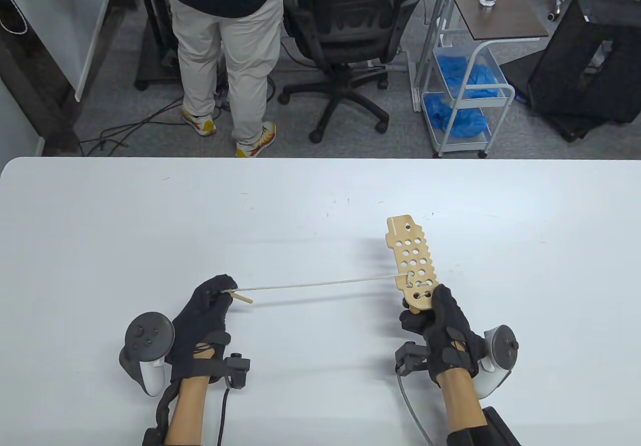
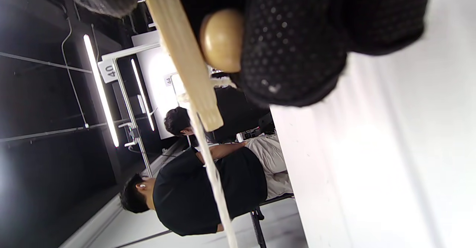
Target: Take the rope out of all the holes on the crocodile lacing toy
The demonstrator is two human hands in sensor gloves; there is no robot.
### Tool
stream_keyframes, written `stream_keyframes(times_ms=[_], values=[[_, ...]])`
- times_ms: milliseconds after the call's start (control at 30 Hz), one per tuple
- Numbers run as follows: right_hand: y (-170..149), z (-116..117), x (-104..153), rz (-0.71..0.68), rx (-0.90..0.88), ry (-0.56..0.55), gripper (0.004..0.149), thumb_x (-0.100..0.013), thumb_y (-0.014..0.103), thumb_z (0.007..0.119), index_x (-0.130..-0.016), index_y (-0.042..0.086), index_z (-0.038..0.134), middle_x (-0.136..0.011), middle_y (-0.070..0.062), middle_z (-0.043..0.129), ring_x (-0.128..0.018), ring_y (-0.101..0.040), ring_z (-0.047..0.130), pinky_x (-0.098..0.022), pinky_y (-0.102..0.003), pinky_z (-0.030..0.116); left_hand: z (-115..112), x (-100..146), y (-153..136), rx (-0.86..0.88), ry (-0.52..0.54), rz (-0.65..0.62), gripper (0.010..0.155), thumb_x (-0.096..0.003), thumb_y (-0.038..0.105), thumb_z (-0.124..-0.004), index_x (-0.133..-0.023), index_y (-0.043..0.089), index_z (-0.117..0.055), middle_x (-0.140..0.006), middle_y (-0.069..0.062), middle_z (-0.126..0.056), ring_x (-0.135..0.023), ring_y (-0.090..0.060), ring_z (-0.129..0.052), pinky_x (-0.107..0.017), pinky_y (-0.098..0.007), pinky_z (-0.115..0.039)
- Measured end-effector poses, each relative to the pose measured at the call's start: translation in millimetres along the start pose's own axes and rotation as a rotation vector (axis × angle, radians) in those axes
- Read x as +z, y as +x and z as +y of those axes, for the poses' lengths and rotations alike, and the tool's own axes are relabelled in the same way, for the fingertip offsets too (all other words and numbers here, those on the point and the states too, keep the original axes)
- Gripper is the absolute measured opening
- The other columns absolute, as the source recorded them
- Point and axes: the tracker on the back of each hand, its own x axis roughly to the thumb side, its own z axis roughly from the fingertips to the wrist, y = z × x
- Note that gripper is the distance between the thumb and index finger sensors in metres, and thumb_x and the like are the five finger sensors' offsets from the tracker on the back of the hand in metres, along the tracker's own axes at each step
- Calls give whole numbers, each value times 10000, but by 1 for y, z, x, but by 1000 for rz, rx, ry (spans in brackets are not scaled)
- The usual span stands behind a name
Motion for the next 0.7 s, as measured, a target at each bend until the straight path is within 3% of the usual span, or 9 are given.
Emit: stream_keyframes(times_ms=[333, 700], values=[[-4, -9, -4, 48, -169, -21, 516, -505, 424, 688, -797, 3, 751, -765, -269, 849, -435, -347, 970, -412, -596, 772, 14, -4, -22, 178, 45, 119, 419, -497, 374, -815, -913, 415, -804, -801, 68, -1029, -663, -123, -1013, -649, -544, -763], [-6, -18, -6, 75, -328, -40, 516, -517, 437, 672, -819, 22, 730, -795, -252, 831, -468, -336, 963, -439, -585, 769, 21, -3, -28, 209, 80, 148, 425, -521, 403, -784, -944, 402, -750, -796, 93, -990, -670, -106, -983, -667, -531, -746]])
